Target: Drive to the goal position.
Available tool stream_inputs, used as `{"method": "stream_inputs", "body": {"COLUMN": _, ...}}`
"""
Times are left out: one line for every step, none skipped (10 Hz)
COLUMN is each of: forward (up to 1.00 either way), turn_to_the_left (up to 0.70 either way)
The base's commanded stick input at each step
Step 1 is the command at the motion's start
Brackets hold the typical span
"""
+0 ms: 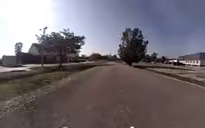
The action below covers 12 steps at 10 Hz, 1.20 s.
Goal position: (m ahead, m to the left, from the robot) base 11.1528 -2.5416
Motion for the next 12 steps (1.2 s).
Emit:
{"method": "stream_inputs", "body": {"forward": 0.70, "turn_to_the_left": 0.00}}
{"method": "stream_inputs", "body": {"forward": 0.70, "turn_to_the_left": 0.00}}
{"method": "stream_inputs", "body": {"forward": 0.70, "turn_to_the_left": 0.00}}
{"method": "stream_inputs", "body": {"forward": 0.70, "turn_to_the_left": 0.00}}
{"method": "stream_inputs", "body": {"forward": 0.70, "turn_to_the_left": 0.00}}
{"method": "stream_inputs", "body": {"forward": 0.70, "turn_to_the_left": 0.00}}
{"method": "stream_inputs", "body": {"forward": 0.70, "turn_to_the_left": 0.00}}
{"method": "stream_inputs", "body": {"forward": 0.70, "turn_to_the_left": 0.00}}
{"method": "stream_inputs", "body": {"forward": 0.70, "turn_to_the_left": 0.00}}
{"method": "stream_inputs", "body": {"forward": 0.70, "turn_to_the_left": 0.00}}
{"method": "stream_inputs", "body": {"forward": 0.70, "turn_to_the_left": -0.05}}
{"method": "stream_inputs", "body": {"forward": 0.70, "turn_to_the_left": -0.19}}
